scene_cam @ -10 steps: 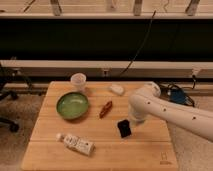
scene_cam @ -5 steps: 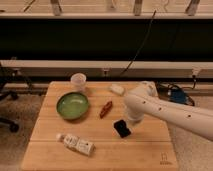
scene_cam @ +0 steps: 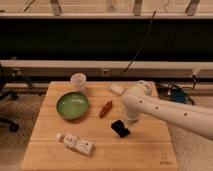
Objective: Knock the eraser over
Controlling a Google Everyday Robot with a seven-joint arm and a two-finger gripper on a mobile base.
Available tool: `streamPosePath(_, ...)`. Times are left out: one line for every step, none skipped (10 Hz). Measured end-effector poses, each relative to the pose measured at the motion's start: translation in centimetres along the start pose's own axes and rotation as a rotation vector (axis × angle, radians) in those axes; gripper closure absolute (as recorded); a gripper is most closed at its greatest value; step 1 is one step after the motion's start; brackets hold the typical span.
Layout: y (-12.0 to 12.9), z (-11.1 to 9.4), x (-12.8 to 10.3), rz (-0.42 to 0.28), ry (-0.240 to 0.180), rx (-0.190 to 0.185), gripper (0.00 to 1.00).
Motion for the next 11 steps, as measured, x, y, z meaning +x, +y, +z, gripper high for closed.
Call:
streamPosePath(-0.04, 0.03, 0.0, 0.0, -0.001, -0.001, 1.0)
streamPosePath(-0.09, 0.09, 0.04, -0.004, -0.004, -0.003, 1.0)
streamPosePath(-0.1, 0.13, 0.02, -0.006, -0.005, -0.005, 1.0)
streamPosePath(-0.16, 0.17, -0.04, -0.008, -0.005, -0.006, 1.0)
streamPosePath(-0.26, 0.21, -0.15, -0.011, -0.007, -0.006, 1.0)
streamPosePath(-0.24, 0.28, -0.13, -0.014, -0.006, -0.01, 1.0)
streamPosePath(-0.26, 0.33, -0.18, -0.016, -0.007, -0.012, 1.0)
streamPosePath(-0.27, 0.39, -0.26, -0.019, -0.008, -0.014, 1.0)
streamPosePath(-0.3, 0.48, -0.35, -0.02, -0.01, -0.014, 1.0)
streamPosePath(-0.35, 0.53, -0.43, -0.022, -0.012, -0.014, 1.0)
streamPosePath(-0.41, 0.49, -0.45, -0.023, -0.013, -0.013, 1.0)
